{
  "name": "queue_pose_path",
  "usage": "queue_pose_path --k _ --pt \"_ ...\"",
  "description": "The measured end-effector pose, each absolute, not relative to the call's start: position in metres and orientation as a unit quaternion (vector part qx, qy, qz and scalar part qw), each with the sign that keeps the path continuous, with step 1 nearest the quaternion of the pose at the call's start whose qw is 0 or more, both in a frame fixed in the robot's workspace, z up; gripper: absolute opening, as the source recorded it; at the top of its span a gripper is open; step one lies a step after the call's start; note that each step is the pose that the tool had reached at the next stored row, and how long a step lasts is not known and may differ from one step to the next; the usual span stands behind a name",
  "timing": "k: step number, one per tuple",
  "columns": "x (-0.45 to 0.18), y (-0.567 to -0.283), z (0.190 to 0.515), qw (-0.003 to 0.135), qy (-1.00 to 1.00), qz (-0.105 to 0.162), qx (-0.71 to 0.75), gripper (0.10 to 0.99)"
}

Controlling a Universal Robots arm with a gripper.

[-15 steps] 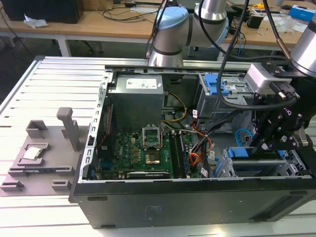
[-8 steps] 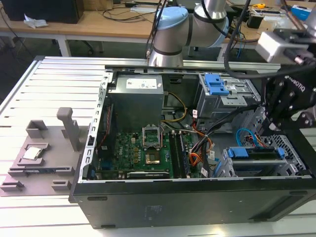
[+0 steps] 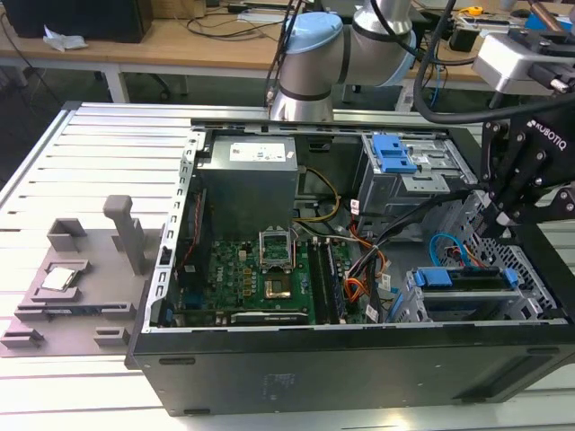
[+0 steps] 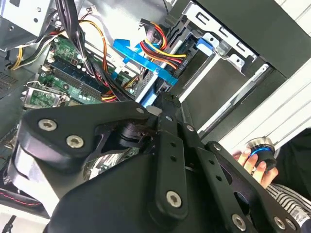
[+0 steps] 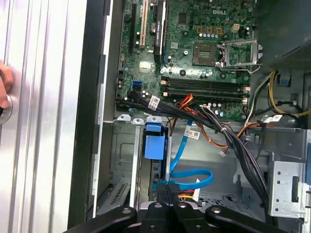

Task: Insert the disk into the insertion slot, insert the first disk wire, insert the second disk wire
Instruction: 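Insert the second disk wire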

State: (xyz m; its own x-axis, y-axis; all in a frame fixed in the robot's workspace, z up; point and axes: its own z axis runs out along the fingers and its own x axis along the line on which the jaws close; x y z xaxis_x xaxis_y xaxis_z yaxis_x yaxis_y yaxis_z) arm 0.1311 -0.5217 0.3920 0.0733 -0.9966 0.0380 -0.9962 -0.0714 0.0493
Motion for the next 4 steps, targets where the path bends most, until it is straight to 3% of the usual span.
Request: queue_pose_path --k 4 --pt "0.1311 -0.5217 0.3921 0.031 -0.681 -0.003 0.732 0.106"
